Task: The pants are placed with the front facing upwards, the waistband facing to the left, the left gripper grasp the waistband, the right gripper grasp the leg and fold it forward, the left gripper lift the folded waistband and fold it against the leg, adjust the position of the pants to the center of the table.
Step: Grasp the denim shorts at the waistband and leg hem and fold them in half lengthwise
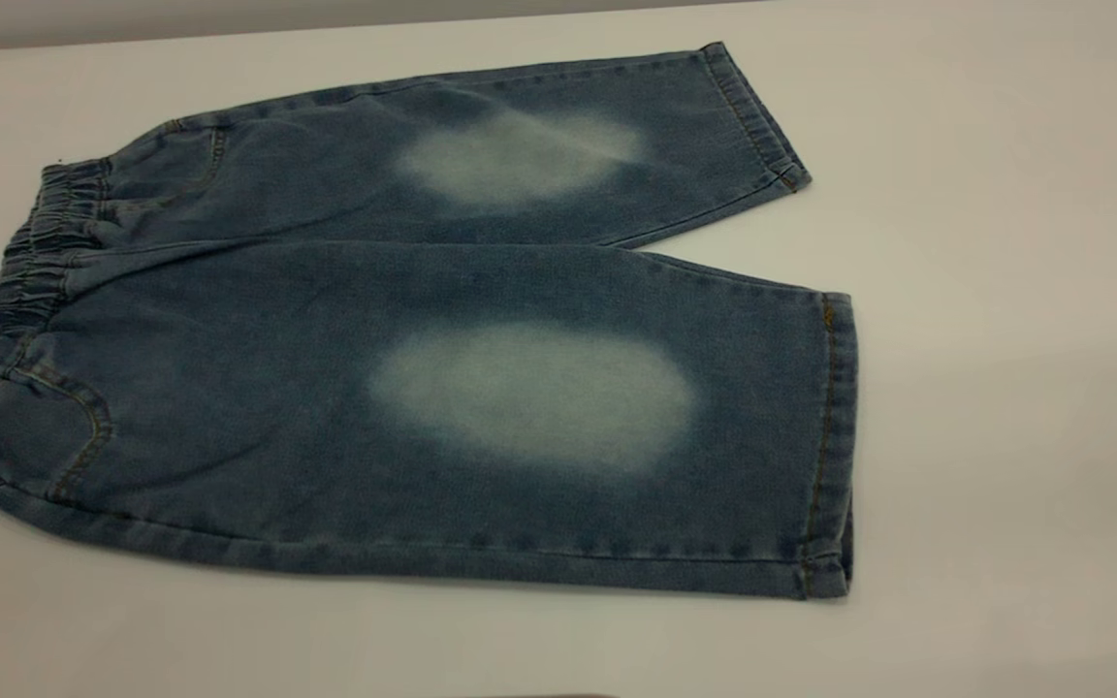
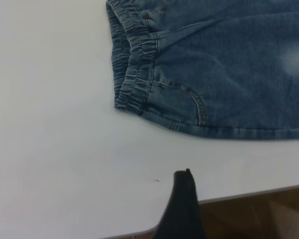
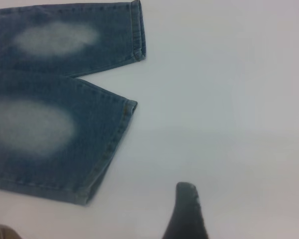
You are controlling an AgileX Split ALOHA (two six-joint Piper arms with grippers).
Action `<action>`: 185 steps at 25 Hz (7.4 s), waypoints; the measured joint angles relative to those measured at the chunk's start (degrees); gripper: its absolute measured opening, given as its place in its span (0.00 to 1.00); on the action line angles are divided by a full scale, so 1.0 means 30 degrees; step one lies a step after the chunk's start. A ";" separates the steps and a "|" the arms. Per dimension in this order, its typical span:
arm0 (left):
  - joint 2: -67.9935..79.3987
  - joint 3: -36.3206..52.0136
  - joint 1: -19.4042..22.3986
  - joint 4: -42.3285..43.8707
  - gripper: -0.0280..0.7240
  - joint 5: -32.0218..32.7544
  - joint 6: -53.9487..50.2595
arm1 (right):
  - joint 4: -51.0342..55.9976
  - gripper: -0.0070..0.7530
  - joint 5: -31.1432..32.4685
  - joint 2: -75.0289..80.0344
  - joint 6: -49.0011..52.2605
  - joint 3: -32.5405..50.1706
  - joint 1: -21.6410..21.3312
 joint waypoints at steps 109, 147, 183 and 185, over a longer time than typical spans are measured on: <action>3.6288 -0.5770 0.1979 0.3334 0.79 -1.5720 -1.0466 | 1.7411 0.64 -0.9667 2.5083 -1.4830 -0.0566 0.0000; 3.5155 -0.6133 -0.0809 0.4483 0.15 -1.8135 -1.1055 | 2.4119 0.64 -0.9088 3.0447 -1.8959 0.2959 0.1743; 3.4649 -0.6133 -0.1321 0.4483 0.15 -1.7284 -1.0961 | 3.0758 0.50 -0.5460 4.3287 -2.3500 -0.4372 0.5990; 3.4649 -0.6133 -0.1321 0.4483 0.15 -1.7162 -1.0961 | 3.0778 0.38 -0.5725 4.3330 -2.3500 -0.4395 0.5990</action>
